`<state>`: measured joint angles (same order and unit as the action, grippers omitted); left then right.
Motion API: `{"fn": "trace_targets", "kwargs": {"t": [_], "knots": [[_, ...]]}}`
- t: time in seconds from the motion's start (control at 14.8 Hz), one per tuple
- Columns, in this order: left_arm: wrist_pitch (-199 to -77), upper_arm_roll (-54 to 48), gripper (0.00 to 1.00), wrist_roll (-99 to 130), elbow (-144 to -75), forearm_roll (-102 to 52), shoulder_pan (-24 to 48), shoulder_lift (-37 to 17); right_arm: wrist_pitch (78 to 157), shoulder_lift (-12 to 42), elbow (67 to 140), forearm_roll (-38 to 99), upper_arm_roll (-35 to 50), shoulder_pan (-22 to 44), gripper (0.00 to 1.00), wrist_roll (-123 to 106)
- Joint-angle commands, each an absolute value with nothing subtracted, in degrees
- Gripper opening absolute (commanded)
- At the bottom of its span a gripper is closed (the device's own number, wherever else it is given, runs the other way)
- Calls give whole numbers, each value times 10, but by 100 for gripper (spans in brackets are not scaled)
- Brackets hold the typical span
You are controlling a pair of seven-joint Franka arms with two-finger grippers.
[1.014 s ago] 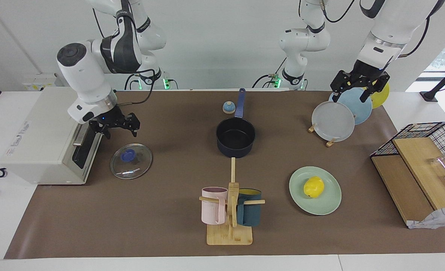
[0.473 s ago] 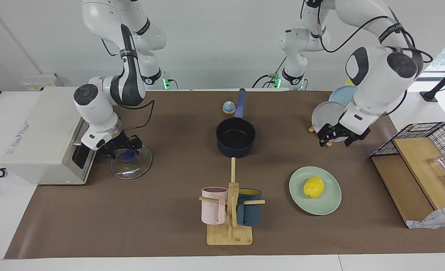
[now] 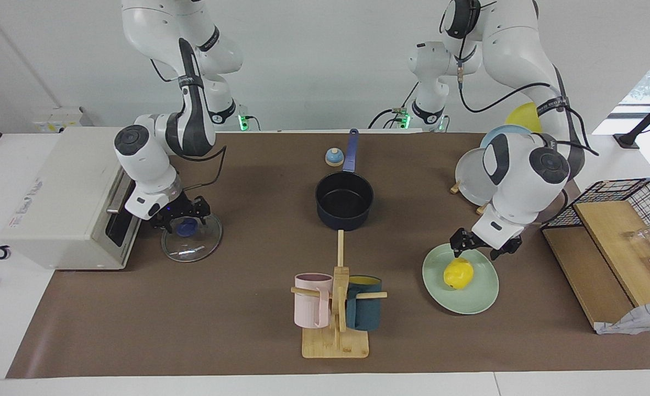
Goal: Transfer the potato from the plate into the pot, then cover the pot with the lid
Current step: 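Reach the left gripper to the potato while the right gripper grasps the knob, then grasp the yellow potato with the left gripper while the right gripper lifts the lid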
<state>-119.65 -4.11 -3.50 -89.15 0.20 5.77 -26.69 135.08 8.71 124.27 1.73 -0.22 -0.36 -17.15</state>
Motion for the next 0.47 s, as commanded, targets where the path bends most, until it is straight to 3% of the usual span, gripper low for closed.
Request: {"fn": "trace_targets", "kwargs": {"t": [0.0,0.14,0.41], "knots": [[-1198,-38,100,-112,-860,8,61,-289,1371,75,1260,28,1,-9,100,-191],[-1198,-38,100,-180,-864,6,63,-289,1370,75,1260,28,1,-9,93,-190],[-1230,-38,100,-229,-867,5,67,-308,1367,75,1260,28,1,-9,67,-190]]}}
